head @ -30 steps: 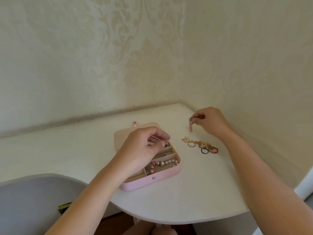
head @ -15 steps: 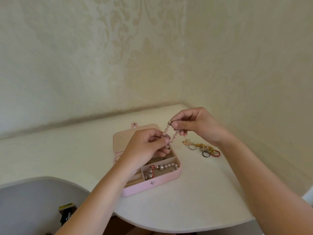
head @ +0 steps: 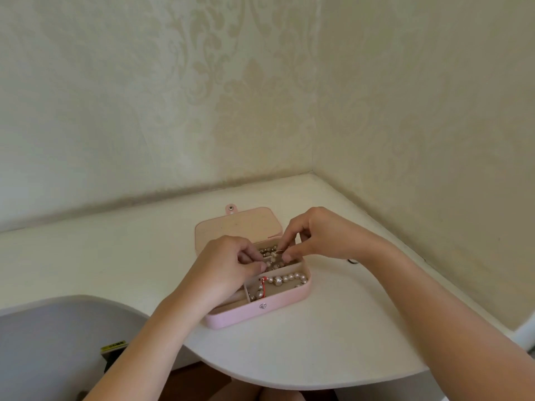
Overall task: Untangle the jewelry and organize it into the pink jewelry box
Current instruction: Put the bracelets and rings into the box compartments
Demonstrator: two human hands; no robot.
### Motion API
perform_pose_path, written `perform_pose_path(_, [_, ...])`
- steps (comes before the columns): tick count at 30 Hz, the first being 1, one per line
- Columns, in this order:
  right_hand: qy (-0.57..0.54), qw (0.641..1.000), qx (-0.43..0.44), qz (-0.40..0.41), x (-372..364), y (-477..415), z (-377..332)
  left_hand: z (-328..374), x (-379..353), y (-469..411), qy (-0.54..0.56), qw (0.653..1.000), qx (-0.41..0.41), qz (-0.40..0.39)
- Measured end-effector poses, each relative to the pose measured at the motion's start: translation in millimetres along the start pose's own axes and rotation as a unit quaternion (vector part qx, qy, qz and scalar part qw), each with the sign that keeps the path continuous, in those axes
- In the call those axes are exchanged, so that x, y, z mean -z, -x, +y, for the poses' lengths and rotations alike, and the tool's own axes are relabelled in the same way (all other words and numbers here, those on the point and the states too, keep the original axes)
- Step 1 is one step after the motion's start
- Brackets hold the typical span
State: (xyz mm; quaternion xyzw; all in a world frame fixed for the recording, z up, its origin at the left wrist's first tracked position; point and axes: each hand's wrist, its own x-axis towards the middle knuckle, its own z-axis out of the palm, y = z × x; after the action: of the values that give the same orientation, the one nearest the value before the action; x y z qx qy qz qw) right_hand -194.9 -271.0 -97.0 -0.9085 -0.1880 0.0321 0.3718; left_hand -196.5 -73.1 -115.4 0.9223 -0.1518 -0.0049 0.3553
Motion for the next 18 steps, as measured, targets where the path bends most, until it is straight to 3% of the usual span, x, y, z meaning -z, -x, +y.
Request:
perform_pose_path(6, [0.028,0.991,-0.095,0.092,47,11,27,4,3,3,-0.144,0.987,-0.052,0.043])
perform_pose_path(11, [0.114,0.961,-0.253,0.005,73,27,62,1,3,5,-0.12,0.987,-0.102,0.009])
perform_pose_path(18, [0.088,0.942,-0.322,-0.049,66,25,57,0,-1,1,-0.109,0.99,-0.093,-0.015])
